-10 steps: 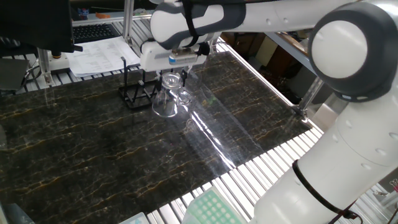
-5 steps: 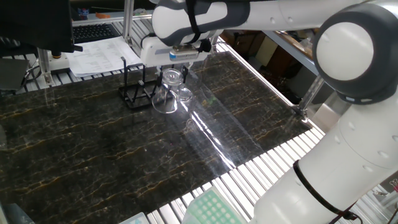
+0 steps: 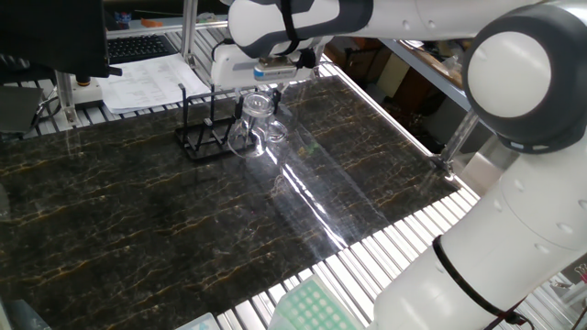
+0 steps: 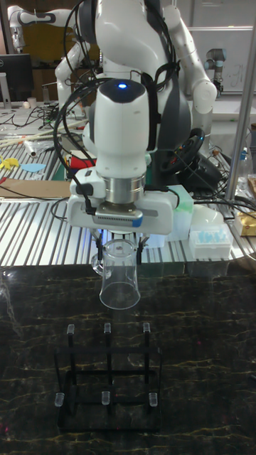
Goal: Put the cup on the cup rack
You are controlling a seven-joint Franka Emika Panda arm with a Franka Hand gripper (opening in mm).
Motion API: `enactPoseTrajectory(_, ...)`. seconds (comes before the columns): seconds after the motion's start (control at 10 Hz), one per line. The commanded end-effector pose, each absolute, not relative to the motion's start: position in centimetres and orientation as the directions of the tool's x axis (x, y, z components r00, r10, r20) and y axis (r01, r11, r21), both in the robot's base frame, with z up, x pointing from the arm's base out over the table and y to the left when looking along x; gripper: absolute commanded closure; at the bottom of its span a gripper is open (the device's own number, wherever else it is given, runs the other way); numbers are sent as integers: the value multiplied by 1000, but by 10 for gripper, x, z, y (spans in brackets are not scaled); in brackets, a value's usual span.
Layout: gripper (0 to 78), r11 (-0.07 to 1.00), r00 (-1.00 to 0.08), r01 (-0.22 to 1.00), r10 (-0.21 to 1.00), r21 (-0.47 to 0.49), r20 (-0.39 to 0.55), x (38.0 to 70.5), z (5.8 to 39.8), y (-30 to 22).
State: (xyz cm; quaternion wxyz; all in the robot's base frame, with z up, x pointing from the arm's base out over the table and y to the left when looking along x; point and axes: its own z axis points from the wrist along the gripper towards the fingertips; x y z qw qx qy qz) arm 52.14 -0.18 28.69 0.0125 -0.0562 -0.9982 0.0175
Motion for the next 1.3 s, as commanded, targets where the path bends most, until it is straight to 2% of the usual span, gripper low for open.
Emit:
enactPoseTrajectory(0.1, 764, 992, -993, 122, 122, -35, -2, 527, 292, -7)
enactPoseTrajectory(0.6, 764, 991, -991, 130, 130, -38, 4, 529, 292, -8)
enactPoseTrajectory(0.9, 764, 983, -986, 167, 166, -77, -14, 529, 292, -8)
enactPoseTrajectory(1.3, 764, 986, -987, 159, 158, -43, -32, 529, 292, -8)
